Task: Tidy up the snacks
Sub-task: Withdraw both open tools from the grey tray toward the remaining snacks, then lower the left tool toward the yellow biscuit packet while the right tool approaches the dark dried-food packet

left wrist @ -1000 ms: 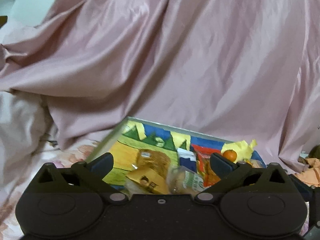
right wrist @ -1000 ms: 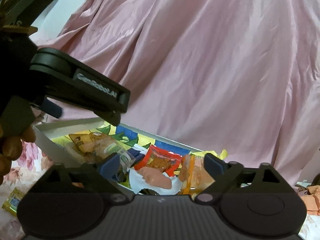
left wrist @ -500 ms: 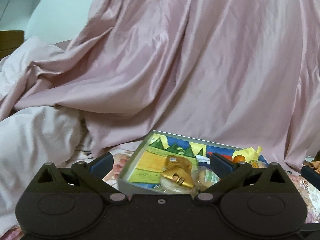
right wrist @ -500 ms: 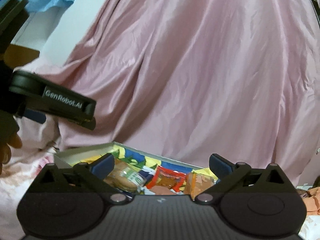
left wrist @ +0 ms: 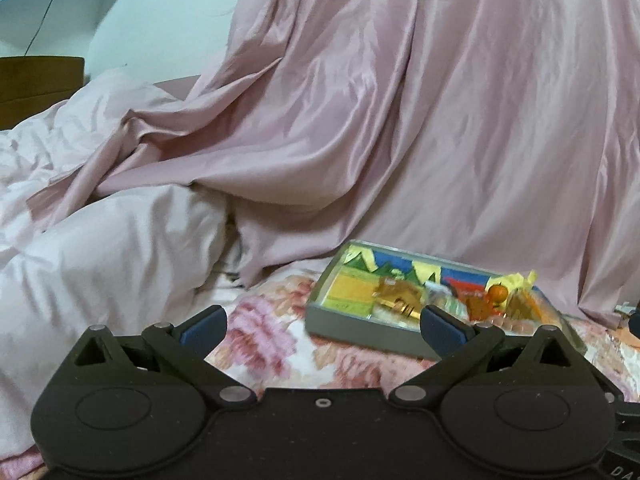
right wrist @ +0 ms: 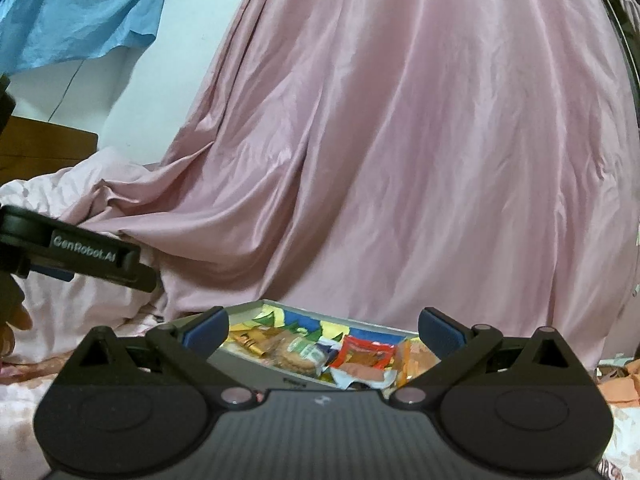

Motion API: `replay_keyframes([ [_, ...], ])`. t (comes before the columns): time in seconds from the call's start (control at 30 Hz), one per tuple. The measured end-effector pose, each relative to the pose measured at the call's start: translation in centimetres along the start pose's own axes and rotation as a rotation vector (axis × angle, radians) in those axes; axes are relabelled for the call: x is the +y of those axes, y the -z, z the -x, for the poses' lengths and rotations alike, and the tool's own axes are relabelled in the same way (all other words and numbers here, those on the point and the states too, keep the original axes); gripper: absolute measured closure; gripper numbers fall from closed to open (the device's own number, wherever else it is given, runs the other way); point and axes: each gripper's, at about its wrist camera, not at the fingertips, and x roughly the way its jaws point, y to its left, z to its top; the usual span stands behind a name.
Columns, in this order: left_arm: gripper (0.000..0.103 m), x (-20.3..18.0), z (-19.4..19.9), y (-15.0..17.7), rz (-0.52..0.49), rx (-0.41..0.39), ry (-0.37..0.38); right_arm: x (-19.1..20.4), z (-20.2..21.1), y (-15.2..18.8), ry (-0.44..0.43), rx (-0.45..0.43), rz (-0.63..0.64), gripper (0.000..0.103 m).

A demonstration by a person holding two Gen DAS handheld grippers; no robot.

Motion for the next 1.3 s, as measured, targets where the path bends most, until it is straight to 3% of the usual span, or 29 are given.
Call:
replay_keyframes([
  [0.33, 0.001, 1.9, 3.1, 3.6, -0.029, 0.034, -0.006, 1.3, 3.8, 1.2, -0.051, 0.075, 0.044, 0.000],
  [0.63, 0.001, 2.3, 4.5, 7.3, -0.102, 0.097, 0.021, 1.7, 5.8, 2.9, -0.096, 0.235, 0.041, 0.000],
  [0.97, 0.001, 2.0, 3.3, 9.3, -0.166, 0.184, 0.059, 2.7, 4.9, 4.7, -0.128, 0.381, 0.086, 0.000],
  [1.3, 0.001, 2.2, 1.3, 9.8, -0.168, 0.244, 0.079, 2.9, 3.4, 5.6, -0.143, 0.438, 0.090, 0.000],
])
